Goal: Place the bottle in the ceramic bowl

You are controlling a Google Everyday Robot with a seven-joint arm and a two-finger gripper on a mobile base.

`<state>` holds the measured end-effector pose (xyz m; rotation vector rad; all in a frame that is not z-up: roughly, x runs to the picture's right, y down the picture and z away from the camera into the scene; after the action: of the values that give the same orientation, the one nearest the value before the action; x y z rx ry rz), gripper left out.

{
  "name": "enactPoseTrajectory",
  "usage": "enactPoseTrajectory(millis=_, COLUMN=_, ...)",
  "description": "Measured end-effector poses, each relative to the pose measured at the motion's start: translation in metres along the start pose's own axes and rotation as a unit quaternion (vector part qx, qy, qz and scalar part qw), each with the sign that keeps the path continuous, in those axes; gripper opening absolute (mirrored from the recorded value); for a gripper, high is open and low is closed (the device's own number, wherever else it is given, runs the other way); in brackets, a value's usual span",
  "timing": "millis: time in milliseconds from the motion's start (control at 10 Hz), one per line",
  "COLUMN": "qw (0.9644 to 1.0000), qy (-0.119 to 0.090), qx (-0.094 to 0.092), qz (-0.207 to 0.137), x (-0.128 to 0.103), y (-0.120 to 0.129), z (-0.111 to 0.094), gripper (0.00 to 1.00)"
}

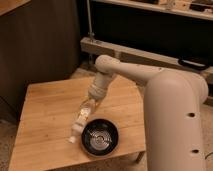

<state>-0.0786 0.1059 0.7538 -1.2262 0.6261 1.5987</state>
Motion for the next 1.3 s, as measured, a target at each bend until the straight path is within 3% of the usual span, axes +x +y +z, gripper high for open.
enactPoseTrajectory(millis=400, qw=0.9994, qy=-0.032, qx=-0.011, qz=-0.009, x=-0.003, y=-0.031, z=-0.015, gripper=0.06)
enactPoseTrajectory(millis=500, qw=0.9986, qy=-0.049, qx=-0.011, qz=-0.018, x=-0.001, y=-0.042, z=-0.021, gripper=0.06)
enactPoseTrajectory(millis=900, qw=0.9955, qy=-0.084, qx=-0.009, qz=-0.043, x=0.002, y=-0.073, z=-0.031, gripper=0.08)
enactPoseTrajectory(millis=1300, qw=0.9948, qy=-0.087, qx=-0.011, qz=-0.053, x=0.001, y=-0.079, z=-0.031, gripper=0.10)
